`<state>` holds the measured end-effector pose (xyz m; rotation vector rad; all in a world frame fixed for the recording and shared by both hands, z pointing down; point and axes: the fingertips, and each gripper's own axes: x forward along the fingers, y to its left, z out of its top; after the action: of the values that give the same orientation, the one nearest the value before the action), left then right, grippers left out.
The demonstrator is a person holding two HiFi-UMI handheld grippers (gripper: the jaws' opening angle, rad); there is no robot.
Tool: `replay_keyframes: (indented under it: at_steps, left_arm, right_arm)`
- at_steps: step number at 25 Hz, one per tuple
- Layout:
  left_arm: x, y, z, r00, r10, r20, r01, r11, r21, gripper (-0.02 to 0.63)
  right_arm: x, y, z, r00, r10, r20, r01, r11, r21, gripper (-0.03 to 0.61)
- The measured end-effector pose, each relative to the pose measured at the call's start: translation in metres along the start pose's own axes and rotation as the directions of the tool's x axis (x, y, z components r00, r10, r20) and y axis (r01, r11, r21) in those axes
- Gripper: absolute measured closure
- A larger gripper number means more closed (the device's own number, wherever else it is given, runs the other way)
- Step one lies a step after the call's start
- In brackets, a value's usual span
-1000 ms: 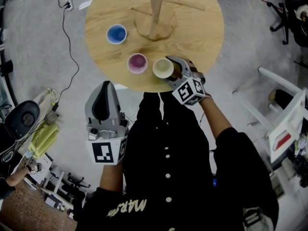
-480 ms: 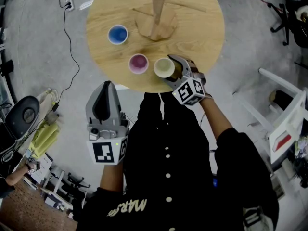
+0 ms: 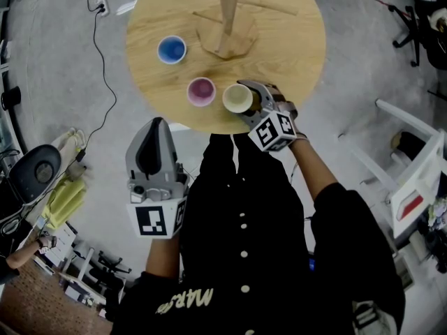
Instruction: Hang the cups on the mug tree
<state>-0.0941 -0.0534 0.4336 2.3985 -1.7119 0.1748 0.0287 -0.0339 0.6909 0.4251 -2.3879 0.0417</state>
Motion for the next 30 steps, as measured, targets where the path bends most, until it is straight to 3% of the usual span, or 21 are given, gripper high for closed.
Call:
replay_keyframes:
  at_steps: [9, 14, 22, 26, 30]
  left_arm:
    - [-0.003, -0.006, 0.01, 1.0, -0.005, 0.011, 0.005, 1.0, 0.012, 0.618]
    - [-0.006, -0.018, 0.026, 0.999, -0.04, 0.035, 0.037, 0.996, 0.076, 0.618]
    - [-0.012, -0.036, 0.075, 0.992, -0.055, 0.114, 0.049, 0.997, 0.054, 0.618]
    - [-0.019, -0.044, 0.095, 0.987, -0.081, 0.136, 0.065, 0.991, 0.118, 0.618]
    - [-0.024, -0.05, 0.113, 0.982, -0.097, 0.162, 0.076, 0.988, 0.135, 0.618]
  right_arm:
    - [-0.019, -0.001, 0.01, 1.0, 0.013, 0.005, -0.014, 1.0, 0.016, 0.29]
    - [-0.049, -0.013, 0.035, 1.0, -0.002, 0.025, 0.001, 1.0, 0.03, 0.293]
    - [-0.114, -0.038, 0.09, 0.996, -0.043, 0.078, 0.037, 0.996, 0.076, 0.296]
    - [-0.148, -0.057, 0.107, 0.996, -0.06, 0.062, 0.058, 0.998, 0.039, 0.318]
    - [-0.179, -0.087, 0.125, 0.991, -0.124, 0.042, 0.125, 0.992, -0.022, 0.313]
